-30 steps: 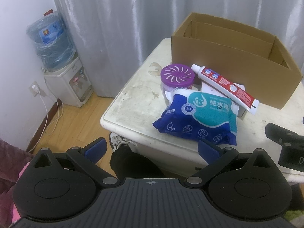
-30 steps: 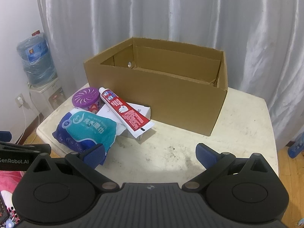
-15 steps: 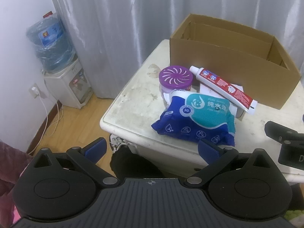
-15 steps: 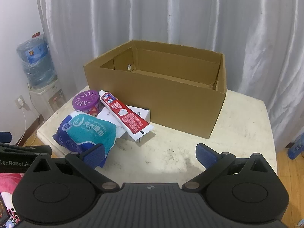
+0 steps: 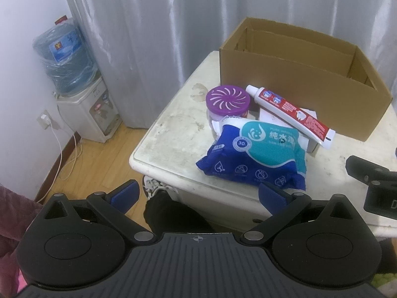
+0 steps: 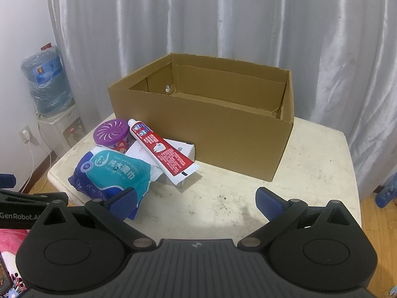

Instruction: Organize objects

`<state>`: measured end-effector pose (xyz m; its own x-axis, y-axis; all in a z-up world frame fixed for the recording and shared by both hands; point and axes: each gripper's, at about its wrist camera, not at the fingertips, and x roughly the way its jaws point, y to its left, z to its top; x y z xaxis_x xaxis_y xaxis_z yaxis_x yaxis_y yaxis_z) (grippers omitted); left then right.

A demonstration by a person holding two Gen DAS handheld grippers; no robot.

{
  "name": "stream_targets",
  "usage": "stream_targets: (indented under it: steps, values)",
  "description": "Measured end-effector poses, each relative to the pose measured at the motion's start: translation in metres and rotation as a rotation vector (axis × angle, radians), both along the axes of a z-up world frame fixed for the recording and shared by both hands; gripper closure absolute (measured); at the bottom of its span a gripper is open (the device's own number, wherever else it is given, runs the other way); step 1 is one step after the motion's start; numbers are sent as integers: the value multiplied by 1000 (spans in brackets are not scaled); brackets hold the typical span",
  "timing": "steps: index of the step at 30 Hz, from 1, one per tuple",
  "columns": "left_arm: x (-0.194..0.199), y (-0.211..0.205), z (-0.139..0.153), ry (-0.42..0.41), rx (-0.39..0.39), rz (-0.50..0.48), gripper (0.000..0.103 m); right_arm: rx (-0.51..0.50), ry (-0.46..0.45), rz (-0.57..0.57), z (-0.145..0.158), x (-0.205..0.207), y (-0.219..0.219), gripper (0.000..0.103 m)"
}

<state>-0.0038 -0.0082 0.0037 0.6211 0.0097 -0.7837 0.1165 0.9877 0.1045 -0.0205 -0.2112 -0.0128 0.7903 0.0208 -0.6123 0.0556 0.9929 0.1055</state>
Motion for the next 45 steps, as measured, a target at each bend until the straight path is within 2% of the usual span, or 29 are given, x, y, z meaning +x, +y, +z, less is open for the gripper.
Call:
stream_targets:
  steps: [22,37,45]
  values:
    - [1,0,-5,15,5,-5,0,-6,11,-5,-1,4,-2,0]
    - [25,-6,-16,58,2,-24,0,-6,41,-23,-6,26,-9,0]
    - [35,-4,-19,54,-29,-46,0,12,47,1,-9,39,-12,0]
